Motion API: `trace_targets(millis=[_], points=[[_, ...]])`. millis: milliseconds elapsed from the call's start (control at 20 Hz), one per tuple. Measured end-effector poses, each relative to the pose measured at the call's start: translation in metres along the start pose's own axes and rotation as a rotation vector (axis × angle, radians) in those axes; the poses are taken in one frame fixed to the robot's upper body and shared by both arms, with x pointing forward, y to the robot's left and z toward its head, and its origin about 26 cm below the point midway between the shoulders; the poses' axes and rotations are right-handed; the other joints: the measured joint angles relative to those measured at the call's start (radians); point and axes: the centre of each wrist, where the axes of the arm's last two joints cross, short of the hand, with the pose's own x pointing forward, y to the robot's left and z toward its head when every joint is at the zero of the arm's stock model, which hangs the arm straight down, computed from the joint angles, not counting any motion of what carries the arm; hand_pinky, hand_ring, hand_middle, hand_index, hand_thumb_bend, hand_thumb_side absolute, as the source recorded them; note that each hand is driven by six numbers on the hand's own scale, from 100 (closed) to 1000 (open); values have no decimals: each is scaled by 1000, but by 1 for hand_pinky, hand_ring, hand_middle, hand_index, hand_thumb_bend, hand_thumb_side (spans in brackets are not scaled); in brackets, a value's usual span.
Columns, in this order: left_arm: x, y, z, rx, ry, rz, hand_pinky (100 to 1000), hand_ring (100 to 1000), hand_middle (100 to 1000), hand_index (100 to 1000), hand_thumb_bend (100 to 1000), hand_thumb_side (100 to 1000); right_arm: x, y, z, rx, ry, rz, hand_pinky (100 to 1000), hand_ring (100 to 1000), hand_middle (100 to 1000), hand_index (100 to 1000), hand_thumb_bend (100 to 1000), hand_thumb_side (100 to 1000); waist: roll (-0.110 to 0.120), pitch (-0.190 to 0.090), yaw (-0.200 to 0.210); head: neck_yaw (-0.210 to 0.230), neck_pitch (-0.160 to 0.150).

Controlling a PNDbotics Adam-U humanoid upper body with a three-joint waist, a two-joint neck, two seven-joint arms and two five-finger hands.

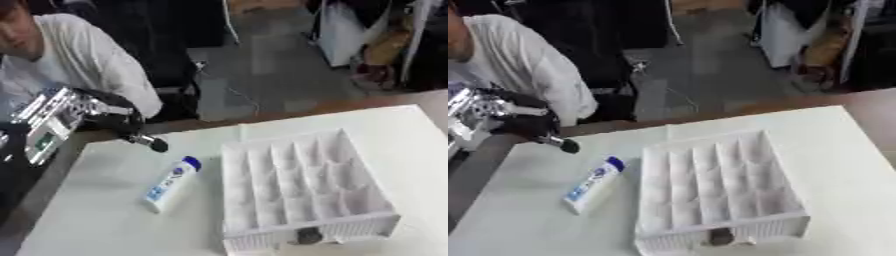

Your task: Pick up objects on the table and place them in the box.

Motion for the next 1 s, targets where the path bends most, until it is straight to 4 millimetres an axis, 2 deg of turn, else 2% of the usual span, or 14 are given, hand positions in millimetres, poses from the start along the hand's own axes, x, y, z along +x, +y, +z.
trace_targets(millis=[150, 250, 500, 650, 800, 1000], points=[[0, -12, -25, -91, 29, 1, 442, 616, 725, 806, 917, 1000, 0, 1, 2, 11, 7, -5, 451, 514, 445, 561, 359, 840, 3, -13, 3, 4, 13], [1, -18, -38, -140, 37, 6, 460, 631, 751, 827, 1000, 993, 0, 1, 2, 16, 11, -6, 452, 515, 445, 561, 359, 840, 6, -18, 4, 8, 19], [10, -45, -68, -261, 43, 38, 471, 643, 797, 867, 1000, 944, 0, 3, 5, 39, 22, -20, 453, 515, 445, 562, 362, 841, 15, -49, 7, 13, 38], [19, -60, -81, -323, 35, 60, 468, 640, 794, 865, 1000, 935, 0, 6, 6, 59, 28, -31, 455, 516, 445, 562, 362, 842, 18, -66, 7, 13, 50], [28, -71, -92, -371, 34, 80, 460, 631, 787, 859, 1000, 925, 1, 8, 9, 80, 35, -42, 456, 516, 445, 562, 363, 841, 26, -88, 8, 13, 61], [36, -79, -99, -406, 34, 97, 453, 625, 782, 854, 1000, 925, 1, 10, 10, 97, 45, -54, 456, 516, 444, 562, 361, 841, 30, -105, 6, 13, 67]])
